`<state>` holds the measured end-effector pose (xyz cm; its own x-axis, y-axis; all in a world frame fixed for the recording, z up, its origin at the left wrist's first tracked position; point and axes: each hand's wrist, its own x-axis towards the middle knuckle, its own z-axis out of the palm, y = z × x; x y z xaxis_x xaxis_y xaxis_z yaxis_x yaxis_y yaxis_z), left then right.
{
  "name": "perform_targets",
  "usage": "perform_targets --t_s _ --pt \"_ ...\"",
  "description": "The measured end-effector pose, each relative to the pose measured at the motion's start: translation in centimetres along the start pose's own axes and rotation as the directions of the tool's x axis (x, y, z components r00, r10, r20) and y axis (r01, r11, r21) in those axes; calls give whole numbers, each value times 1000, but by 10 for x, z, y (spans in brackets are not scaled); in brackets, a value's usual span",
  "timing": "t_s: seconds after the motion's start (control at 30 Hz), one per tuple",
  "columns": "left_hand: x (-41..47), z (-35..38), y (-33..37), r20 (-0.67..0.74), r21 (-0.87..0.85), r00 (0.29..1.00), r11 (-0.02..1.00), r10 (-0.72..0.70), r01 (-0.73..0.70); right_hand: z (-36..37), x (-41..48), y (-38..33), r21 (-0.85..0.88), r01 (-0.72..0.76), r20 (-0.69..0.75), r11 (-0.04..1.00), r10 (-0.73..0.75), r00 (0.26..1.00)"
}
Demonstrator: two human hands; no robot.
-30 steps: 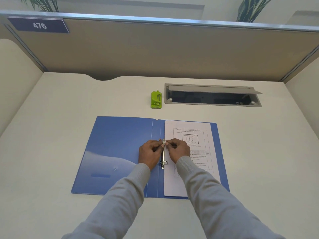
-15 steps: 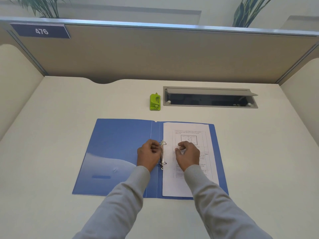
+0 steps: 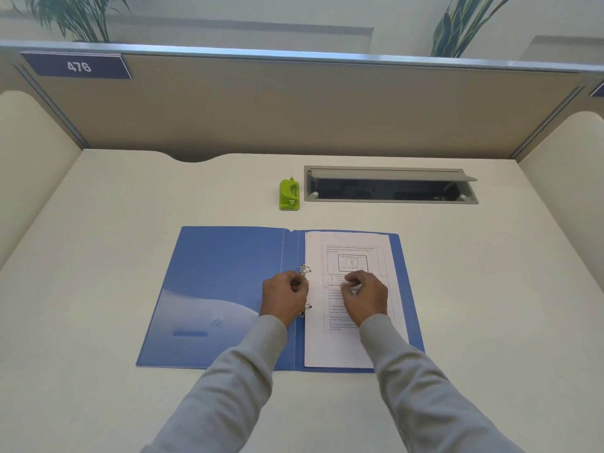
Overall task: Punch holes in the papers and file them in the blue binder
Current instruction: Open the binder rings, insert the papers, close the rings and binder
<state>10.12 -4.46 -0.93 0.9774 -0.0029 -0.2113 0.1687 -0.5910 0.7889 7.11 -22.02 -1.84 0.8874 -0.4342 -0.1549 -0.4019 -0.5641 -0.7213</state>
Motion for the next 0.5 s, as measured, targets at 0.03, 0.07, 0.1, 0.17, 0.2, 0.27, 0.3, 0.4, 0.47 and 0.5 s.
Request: perform_targets --t_s 0.03,0.07,0.1,0.17,0.2,0.27,0.3,0.4,0.47,0.5 --pt "0 -4 1 -6 -9 1000 1000 2 -2 -3 1 0 11 -1 -4 1000 1 1000" --pt "1 -9 1 -17 -21 1000 1000 4 -4 -7 3 1 19 -6 -10 1000 6 1000" --pt "2 -15 0 -32 -33 999 999 4 -5 -12 5 2 24 -15 -16 1000 15 1000" --pt "4 -28 -4 -69 -44 998 999 -4 1 -23 9 7 20 -42 -33 999 43 999" --pt "5 -36 -8 -86 -47 996 999 -11 7 -28 11 11 9 -57 -45 998 57 997" --pt "8 -53 -18 -123 -28 992 999 -19 15 -39 17 20 -27 -97 -60 995 96 994" --pt "10 -62 -24 -144 -8 989 1000 -22 21 -44 19 24 -44 -129 -65 991 126 990" --pt "18 -88 -43 -209 13 976 998 -59 63 -60 20 34 -111 -234 -72 966 227 971" --pt "24 -105 -56 -263 25 962 996 -77 87 -69 19 41 -155 -281 -78 947 272 959" --pt "27 -112 -65 -288 48 954 994 -78 96 -73 19 44 -166 -302 -77 939 293 953"
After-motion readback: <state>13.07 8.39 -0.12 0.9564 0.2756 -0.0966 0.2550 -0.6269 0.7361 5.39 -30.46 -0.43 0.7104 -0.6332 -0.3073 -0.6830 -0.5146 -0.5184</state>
